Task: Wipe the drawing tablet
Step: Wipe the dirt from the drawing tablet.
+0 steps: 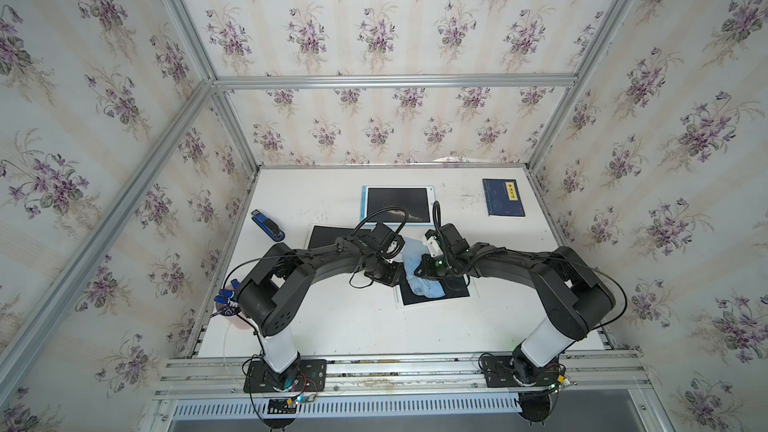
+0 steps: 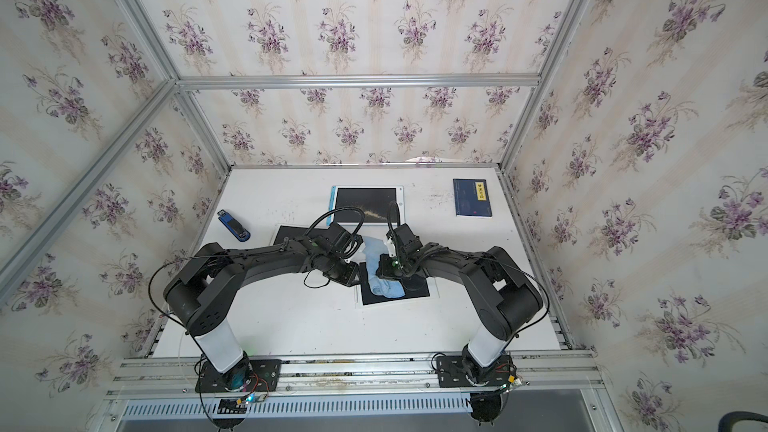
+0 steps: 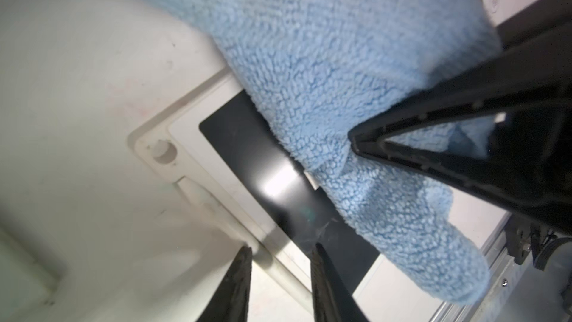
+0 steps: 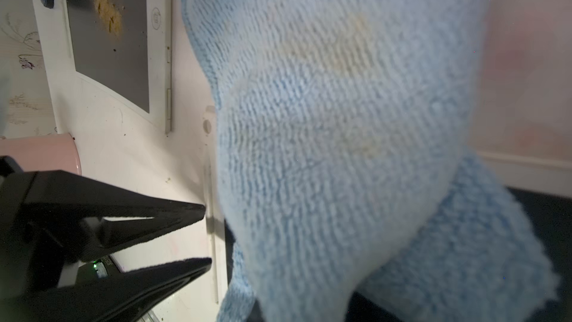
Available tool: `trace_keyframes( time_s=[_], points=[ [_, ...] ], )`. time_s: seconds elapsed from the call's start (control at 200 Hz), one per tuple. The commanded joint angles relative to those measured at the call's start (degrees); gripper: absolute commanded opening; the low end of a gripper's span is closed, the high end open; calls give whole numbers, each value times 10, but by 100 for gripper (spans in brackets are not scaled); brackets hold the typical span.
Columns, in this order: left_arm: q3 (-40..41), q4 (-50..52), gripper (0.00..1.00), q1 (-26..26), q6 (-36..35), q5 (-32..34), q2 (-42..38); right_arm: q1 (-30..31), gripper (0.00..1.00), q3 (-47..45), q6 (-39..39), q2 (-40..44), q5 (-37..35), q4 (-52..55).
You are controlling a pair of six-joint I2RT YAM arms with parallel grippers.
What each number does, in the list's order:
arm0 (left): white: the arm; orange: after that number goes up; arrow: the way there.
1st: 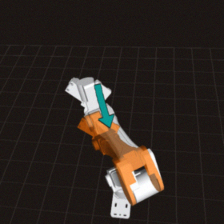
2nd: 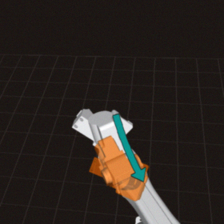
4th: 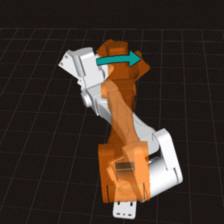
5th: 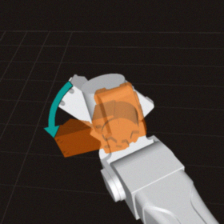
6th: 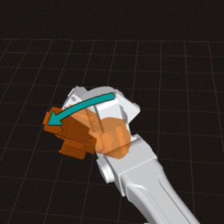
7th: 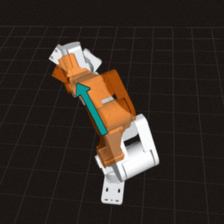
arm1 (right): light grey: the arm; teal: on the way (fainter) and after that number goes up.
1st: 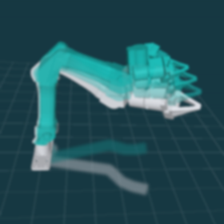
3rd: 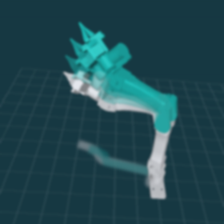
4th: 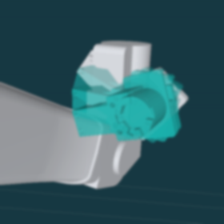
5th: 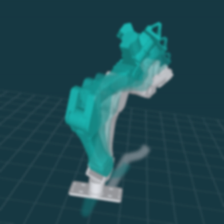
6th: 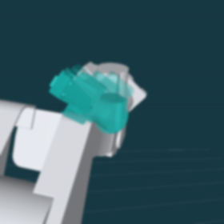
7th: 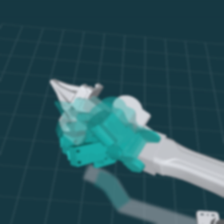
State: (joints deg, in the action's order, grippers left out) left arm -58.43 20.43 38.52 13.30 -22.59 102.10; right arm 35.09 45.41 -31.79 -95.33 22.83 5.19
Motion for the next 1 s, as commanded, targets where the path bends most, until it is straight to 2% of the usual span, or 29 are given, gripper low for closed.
trace_keyframes(
  time_s=[0.0,0.2,0.35,0.42,0.58,0.634,0.774,0.864,0.949,0.999],
  points=[
    [-5,38,33,6,-4,50,7,3,0,-1,-7,-1,26,-23],
    [-8,64,34,14,-4,90,10,41,0,19,3,-12,32,-17],
    [-12,66,31,18,-1,92,29,45,0,-3,-30,-41,73,-64],
    [-9,63,29,18,2,96,31,40,0,-12,-35,-54,66,-58],
    [2,59,29,18,-1,106,36,-33,0,-70,-39,-29,34,-48],
    [5,59,29,18,-4,107,39,-89,0,-89,-34,-7,27,-36],
    [16,53,29,18,-4,107,39,-171,0,-103,-7,47,-45,40],
    [20,52,28,18,-5,109,38,-200,0,-94,5,72,-93,87],
    [23,51,28,18,-6,111,35,-205,0,-80,0,98,-167,127],
    [25,50,28,18,-5,112,33,-205,0,-78,-2,115,-181,134]
  ],
)
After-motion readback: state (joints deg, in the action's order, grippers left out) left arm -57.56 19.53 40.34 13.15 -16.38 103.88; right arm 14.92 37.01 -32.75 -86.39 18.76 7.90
